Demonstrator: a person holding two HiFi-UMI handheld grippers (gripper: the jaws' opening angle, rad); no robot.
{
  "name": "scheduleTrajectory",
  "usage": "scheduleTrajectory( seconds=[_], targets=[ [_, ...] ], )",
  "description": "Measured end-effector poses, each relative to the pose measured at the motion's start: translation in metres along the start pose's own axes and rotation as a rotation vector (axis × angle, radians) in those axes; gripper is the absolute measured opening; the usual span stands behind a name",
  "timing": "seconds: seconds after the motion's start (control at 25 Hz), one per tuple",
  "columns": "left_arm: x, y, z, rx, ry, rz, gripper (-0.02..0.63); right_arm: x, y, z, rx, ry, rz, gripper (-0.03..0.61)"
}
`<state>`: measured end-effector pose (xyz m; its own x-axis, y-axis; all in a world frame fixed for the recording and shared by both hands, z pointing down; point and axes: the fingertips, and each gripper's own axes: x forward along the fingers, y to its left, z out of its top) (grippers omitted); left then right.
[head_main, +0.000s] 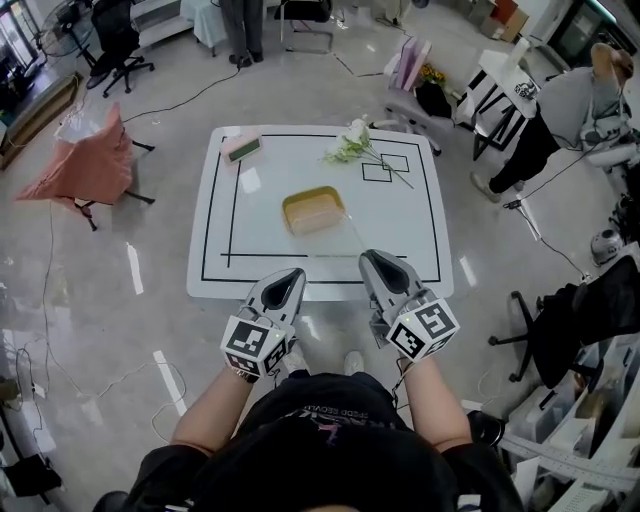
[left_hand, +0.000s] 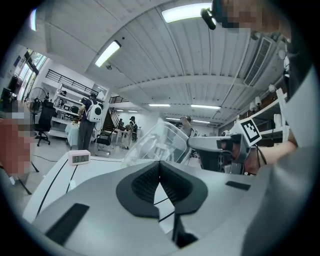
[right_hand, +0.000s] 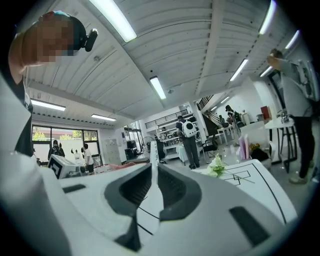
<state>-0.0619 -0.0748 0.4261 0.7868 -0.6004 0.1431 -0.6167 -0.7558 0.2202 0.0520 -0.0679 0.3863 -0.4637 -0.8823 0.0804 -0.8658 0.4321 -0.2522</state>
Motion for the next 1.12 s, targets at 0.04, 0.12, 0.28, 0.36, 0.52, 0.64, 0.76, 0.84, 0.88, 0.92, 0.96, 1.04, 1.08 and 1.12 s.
scheduleTrajectory(
  seconds=[0.04, 0.12, 0.28, 0.36, 0.52, 0.64, 0.76, 0.84, 0.88, 0.92, 0.96, 1.04, 1.08, 1.12],
  targets=[
    [0.001, -0.007, -0.001, 0.002, 0.001, 0.007, 0.003, -0.005, -0.003, -0.001, 0.004, 0.001, 0.009, 0.041],
    [0.001, -0.020, -0.003, 0.007, 0.001, 0.025, 0.003, -0.015, -0.007, -0.004, 0.009, 0.006, 0.030, 0.040],
    [-0.001, -0.047, -0.005, 0.007, -0.002, 0.082, 0.003, -0.036, -0.014, -0.004, 0.016, 0.015, 0.085, 0.040],
    [-0.001, -0.062, -0.007, 0.006, -0.005, 0.107, 0.003, -0.047, -0.017, -0.003, 0.016, 0.017, 0.115, 0.040],
    [-0.001, -0.091, -0.012, 0.026, -0.003, 0.145, 0.003, -0.065, -0.021, -0.003, 0.018, 0.016, 0.170, 0.040],
    [-0.004, -0.106, -0.012, 0.040, -0.008, 0.180, 0.003, -0.074, -0.024, -0.004, 0.029, 0.018, 0.203, 0.040],
    [-0.008, -0.116, -0.013, 0.030, -0.023, 0.219, 0.003, -0.081, -0.023, -0.008, 0.031, 0.026, 0.239, 0.040],
    [-0.009, -0.122, -0.015, 0.019, -0.034, 0.239, 0.003, -0.085, -0.022, -0.009, 0.027, 0.032, 0.264, 0.040],
    [-0.010, -0.125, -0.016, 0.017, -0.037, 0.247, 0.003, -0.086, -0.022, -0.010, 0.026, 0.035, 0.274, 0.040],
    [-0.011, -0.128, -0.017, 0.018, -0.039, 0.254, 0.003, -0.087, -0.023, -0.011, 0.026, 0.036, 0.282, 0.040],
    [-0.011, -0.130, -0.018, 0.019, -0.040, 0.260, 0.003, -0.089, -0.023, -0.012, 0.027, 0.038, 0.288, 0.040],
    [-0.012, -0.134, -0.018, 0.017, -0.043, 0.275, 0.003, -0.091, -0.023, -0.012, 0.029, 0.041, 0.299, 0.040],
    [-0.013, -0.135, -0.018, 0.014, -0.045, 0.284, 0.003, -0.093, -0.024, -0.012, 0.029, 0.042, 0.305, 0.040],
    [-0.013, -0.136, -0.019, 0.010, -0.048, 0.292, 0.003, -0.093, -0.024, -0.012, 0.030, 0.044, 0.309, 0.040]
  ],
)
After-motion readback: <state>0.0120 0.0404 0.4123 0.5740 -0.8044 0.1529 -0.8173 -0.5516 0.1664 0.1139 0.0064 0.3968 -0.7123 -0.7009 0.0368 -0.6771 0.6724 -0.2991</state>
